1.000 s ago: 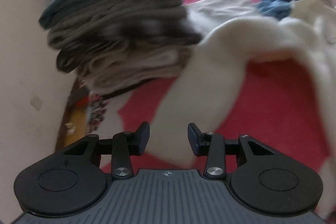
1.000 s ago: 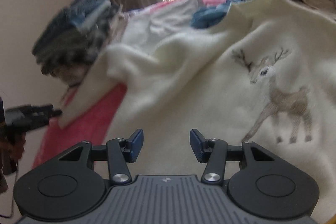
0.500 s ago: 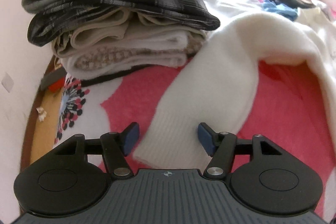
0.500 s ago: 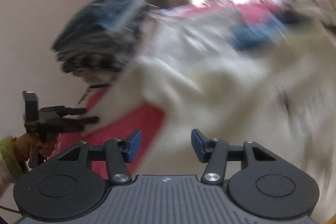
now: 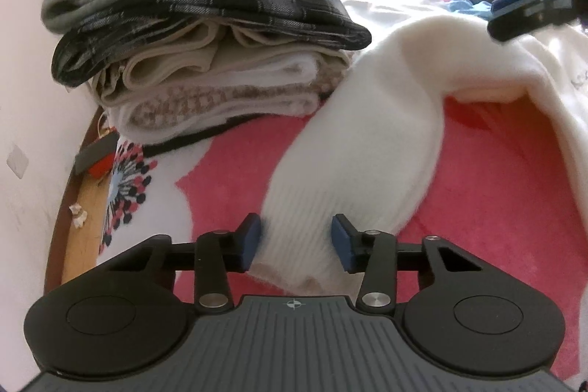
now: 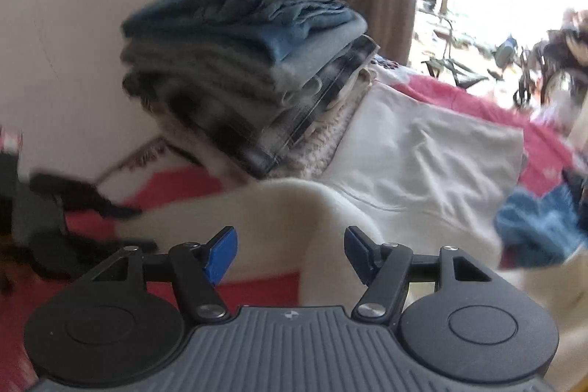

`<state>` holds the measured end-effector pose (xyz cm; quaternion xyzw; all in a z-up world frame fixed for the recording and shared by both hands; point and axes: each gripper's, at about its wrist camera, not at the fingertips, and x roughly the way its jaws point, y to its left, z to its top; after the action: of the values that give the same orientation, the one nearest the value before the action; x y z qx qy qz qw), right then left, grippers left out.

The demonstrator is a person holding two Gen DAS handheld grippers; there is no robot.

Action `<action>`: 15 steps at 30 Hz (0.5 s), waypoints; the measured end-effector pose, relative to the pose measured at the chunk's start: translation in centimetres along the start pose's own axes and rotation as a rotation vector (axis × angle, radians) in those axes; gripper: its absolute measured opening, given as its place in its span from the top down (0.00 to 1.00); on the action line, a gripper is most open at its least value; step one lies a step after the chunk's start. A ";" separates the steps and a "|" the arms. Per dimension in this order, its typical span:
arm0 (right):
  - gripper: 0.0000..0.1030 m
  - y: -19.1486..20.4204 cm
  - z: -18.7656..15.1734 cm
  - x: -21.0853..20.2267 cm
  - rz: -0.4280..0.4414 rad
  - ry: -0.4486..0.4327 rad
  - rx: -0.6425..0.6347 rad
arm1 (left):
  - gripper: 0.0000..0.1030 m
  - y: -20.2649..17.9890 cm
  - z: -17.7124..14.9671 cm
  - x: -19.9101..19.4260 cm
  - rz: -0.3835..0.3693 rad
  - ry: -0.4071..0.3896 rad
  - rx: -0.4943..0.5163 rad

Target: Fold clothes

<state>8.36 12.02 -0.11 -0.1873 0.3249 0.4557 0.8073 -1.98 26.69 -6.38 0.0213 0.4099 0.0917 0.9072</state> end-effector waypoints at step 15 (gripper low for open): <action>0.46 6.8 -5.0 4.4 -0.239 0.122 -0.662 | 0.62 -2.5 0.6 -3.3 -0.137 -0.041 0.176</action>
<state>2.37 15.24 -6.78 -0.5022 0.1833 0.4266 0.7295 -3.32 23.62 -3.85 0.0746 0.3982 -0.0075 0.9142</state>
